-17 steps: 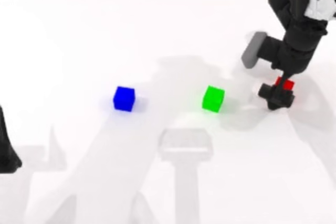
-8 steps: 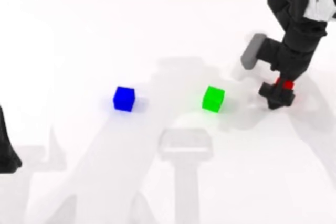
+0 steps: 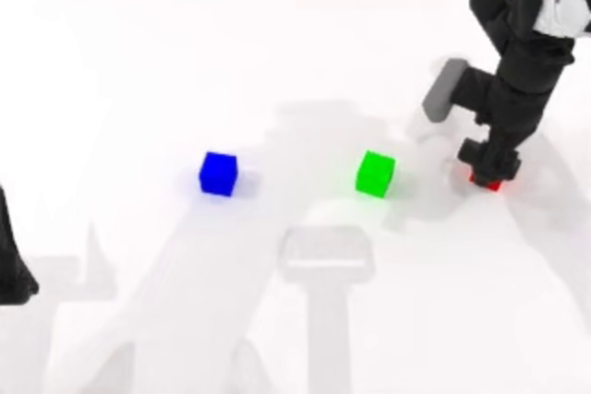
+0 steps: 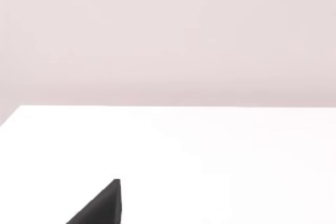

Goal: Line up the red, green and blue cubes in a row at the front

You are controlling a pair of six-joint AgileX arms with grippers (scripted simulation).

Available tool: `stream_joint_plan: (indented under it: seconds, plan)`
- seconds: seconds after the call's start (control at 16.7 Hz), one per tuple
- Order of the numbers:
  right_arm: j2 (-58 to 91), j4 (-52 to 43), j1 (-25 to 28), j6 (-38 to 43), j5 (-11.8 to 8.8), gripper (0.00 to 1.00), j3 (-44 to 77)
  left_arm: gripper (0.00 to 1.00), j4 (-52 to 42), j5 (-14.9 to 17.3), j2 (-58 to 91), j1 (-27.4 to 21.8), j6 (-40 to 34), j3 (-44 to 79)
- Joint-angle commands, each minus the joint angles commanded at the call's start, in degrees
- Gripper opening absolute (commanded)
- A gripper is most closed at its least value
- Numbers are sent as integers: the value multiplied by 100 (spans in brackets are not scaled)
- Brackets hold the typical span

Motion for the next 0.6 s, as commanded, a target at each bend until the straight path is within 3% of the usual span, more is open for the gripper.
stream_joint_plan:
  seconds: [0.36, 0.6]
  plan:
    - [-272, -276, 13, 105, -90, 0, 100, 100, 0, 0, 0, 0, 0, 0]
    - [-450, -1057, 27, 109, -93, 0, 644, 100, 0, 0, 0, 0, 0, 0]
